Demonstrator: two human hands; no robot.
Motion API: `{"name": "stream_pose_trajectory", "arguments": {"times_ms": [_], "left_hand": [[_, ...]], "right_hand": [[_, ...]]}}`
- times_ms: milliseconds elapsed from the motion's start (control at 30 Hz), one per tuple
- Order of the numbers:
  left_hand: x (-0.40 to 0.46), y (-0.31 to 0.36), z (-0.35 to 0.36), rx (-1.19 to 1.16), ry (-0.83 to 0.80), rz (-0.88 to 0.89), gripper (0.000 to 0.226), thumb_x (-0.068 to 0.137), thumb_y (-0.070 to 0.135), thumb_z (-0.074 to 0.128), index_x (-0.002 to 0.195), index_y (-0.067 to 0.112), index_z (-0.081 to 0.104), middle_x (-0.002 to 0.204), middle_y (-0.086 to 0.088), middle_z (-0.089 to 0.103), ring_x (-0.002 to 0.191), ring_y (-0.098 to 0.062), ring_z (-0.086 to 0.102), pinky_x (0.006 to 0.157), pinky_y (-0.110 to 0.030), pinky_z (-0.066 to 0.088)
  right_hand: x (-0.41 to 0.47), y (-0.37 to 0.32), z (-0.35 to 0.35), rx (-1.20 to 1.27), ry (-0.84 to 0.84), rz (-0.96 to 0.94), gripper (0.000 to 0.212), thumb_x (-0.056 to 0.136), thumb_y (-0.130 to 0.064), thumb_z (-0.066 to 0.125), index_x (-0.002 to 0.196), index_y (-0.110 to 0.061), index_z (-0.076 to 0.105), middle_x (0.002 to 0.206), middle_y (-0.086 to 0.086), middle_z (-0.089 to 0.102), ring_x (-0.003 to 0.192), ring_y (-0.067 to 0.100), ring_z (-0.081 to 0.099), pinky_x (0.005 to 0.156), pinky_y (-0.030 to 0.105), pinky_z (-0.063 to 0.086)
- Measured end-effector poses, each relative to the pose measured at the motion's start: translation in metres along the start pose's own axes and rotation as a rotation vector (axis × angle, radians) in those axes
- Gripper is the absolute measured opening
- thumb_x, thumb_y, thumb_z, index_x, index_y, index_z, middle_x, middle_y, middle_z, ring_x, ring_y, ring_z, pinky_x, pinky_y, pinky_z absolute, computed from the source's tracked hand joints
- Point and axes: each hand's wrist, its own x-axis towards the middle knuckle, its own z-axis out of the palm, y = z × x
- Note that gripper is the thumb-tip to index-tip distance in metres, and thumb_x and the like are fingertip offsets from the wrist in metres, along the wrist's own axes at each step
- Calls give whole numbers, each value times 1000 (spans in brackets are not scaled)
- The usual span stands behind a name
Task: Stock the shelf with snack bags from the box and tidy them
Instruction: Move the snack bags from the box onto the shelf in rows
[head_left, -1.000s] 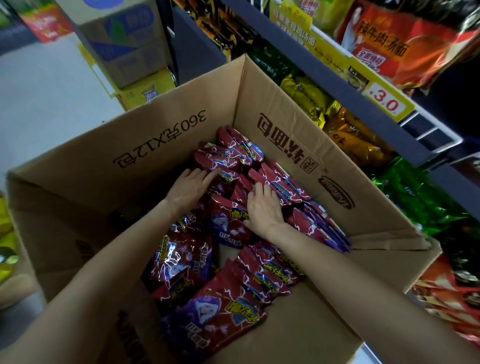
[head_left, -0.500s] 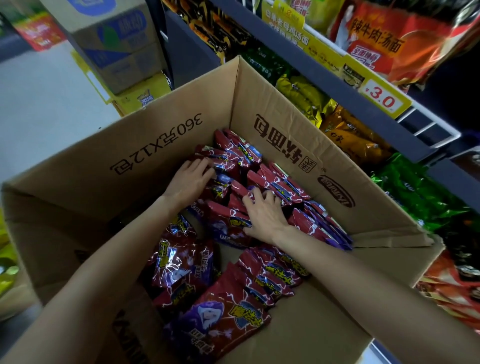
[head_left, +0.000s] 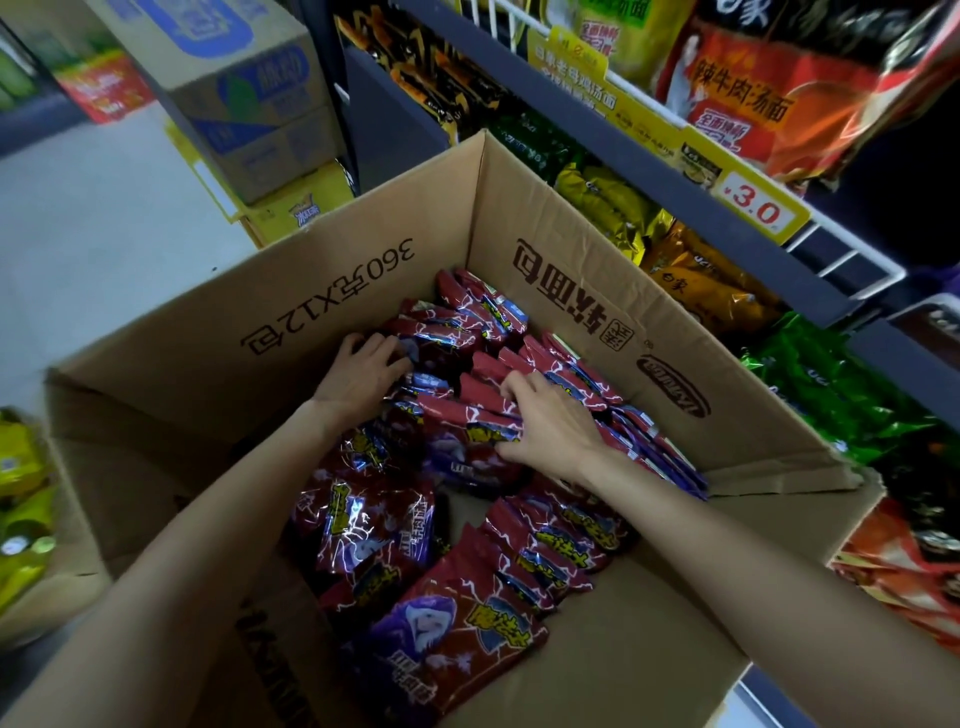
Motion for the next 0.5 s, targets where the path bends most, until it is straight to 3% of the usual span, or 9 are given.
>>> {"name": "stream_pose_trajectory", "arguments": {"times_ms": [67, 133, 233, 300, 400, 500], "left_hand": [[-3, -1, -6, -37, -23, -1, 55, 81, 39, 65, 129, 20, 48, 135, -4, 44, 128, -24, 37, 109, -47, 16], [-8, -3, -25, -108, -27, -47, 54, 80, 46, 63, 127, 23, 47, 125, 1, 52, 120, -21, 48, 104, -40, 25], [-22, -1, -71, -266, 57, -103, 67, 73, 52, 68, 127, 23, 42, 116, 0, 60, 105, -23, 58, 84, -34, 41], [-36, 4, -105, -381, 112, -144, 72, 70, 48, 74, 126, 23, 37, 113, -1, 63, 97, -24, 61, 73, -33, 45], [-60, 15, -145, -493, 255, -194, 73, 69, 44, 77, 127, 23, 38, 119, 1, 57, 101, -21, 59, 78, -34, 45], [-80, 30, -180, -571, 484, -153, 69, 68, 49, 77, 126, 25, 46, 118, 11, 51, 100, -7, 54, 79, -28, 46]], "right_hand": [[-10, -1, -21, 70, 62, 0, 58, 74, -38, 73, 118, -23, 39, 121, 0, 45, 98, 20, 50, 73, 31, 39], [-23, -1, -42, 110, 123, 6, 53, 73, -39, 72, 112, -27, 38, 119, -3, 45, 99, 19, 50, 71, 33, 39], [-50, 2, -68, 187, 223, 37, 50, 73, -42, 71, 106, -30, 35, 118, -6, 45, 96, 16, 51, 68, 33, 39], [-70, 3, -83, 244, 293, 76, 50, 74, -47, 71, 107, -33, 35, 116, -8, 46, 95, 14, 52, 76, 36, 45], [-100, 7, -104, 322, 391, 104, 51, 74, -53, 69, 108, -40, 33, 112, -14, 48, 98, 11, 50, 86, 37, 44], [-128, 14, -123, 456, 476, 102, 50, 74, -54, 68, 110, -42, 36, 109, -14, 54, 98, 14, 57, 86, 38, 47]]}}
